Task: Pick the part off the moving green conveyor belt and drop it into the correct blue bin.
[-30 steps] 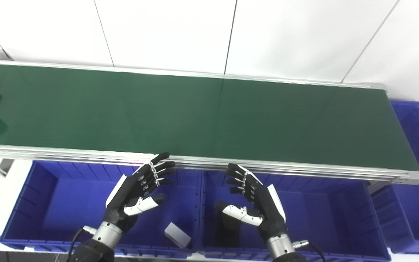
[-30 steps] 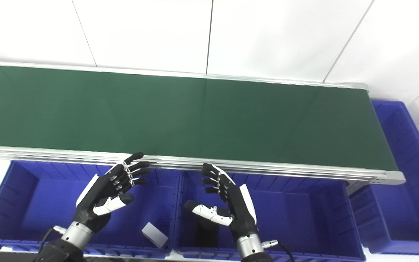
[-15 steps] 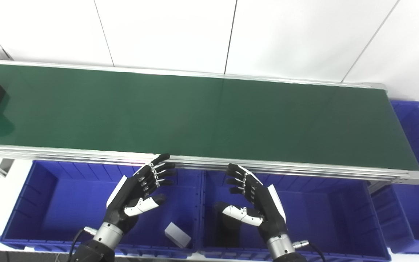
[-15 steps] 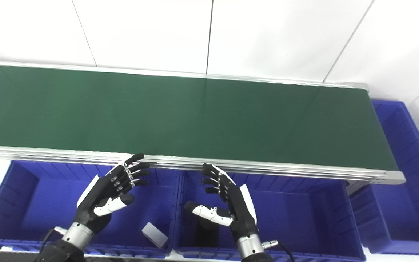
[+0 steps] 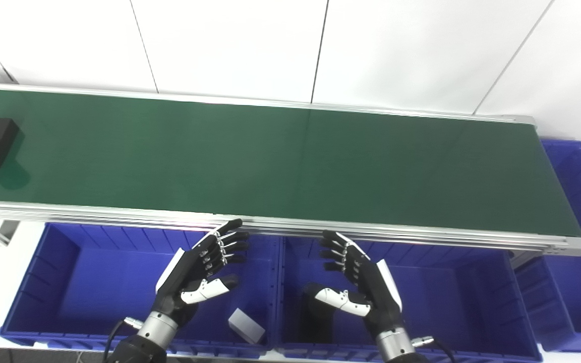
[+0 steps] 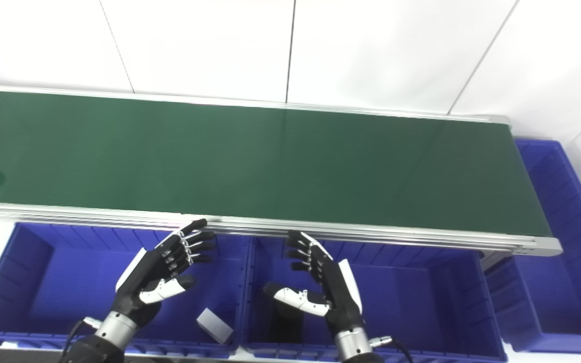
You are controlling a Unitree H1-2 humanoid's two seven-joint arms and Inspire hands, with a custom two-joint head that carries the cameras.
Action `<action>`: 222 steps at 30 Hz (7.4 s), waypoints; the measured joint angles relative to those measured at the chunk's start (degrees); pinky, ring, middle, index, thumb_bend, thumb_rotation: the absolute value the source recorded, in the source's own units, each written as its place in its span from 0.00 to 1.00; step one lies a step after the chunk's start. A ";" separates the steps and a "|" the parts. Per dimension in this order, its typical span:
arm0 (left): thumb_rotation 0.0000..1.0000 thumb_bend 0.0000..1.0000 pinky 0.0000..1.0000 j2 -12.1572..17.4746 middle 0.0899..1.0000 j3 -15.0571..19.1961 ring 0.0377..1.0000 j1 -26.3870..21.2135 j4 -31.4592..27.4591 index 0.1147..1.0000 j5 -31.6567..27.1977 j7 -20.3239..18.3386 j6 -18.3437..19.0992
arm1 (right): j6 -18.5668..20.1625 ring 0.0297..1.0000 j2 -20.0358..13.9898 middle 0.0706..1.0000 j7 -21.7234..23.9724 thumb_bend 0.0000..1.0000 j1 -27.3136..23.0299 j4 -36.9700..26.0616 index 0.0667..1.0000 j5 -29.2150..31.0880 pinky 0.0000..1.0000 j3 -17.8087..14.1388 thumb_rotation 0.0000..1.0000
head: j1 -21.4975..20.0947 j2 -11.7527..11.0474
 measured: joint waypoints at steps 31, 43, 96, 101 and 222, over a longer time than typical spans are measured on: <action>0.35 1.00 0.70 -5.29 0.79 -0.81 0.77 -4.76 15.98 0.85 2.72 1.35 -10.22 | -6.99 0.79 -2.77 0.82 2.63 0.64 -3.08 10.98 0.85 2.73 0.73 -3.57 0.14 | 12.68 -12.67; 0.32 0.99 0.69 -5.54 0.78 -0.67 0.76 -5.80 17.94 0.84 2.79 1.20 -10.97 | -7.02 0.79 -3.06 0.83 3.81 0.63 -4.09 12.74 0.86 3.71 0.73 -4.33 0.12 | 14.70 -14.78; 0.33 0.99 0.67 -6.90 0.76 -0.25 0.74 -7.77 21.50 0.82 3.47 1.36 -11.19 | -9.31 0.77 -3.83 0.81 4.96 0.64 -5.20 14.92 0.83 4.07 0.70 -5.47 0.15 | 16.55 -17.59; 0.33 0.99 0.67 -6.90 0.76 -0.21 0.74 -7.73 21.48 0.82 3.44 1.31 -11.19 | -9.36 0.77 -3.83 0.81 5.03 0.65 -5.18 14.92 0.83 4.20 0.70 -5.52 0.14 | 16.37 -17.24; 0.34 0.97 0.64 -7.11 0.76 0.41 0.72 -10.84 25.32 0.84 4.03 1.39 -12.25 | -4.08 0.84 1.82 0.83 2.24 0.80 -43.02 25.20 0.83 -7.12 0.80 -0.91 0.24 | 10.84 -16.98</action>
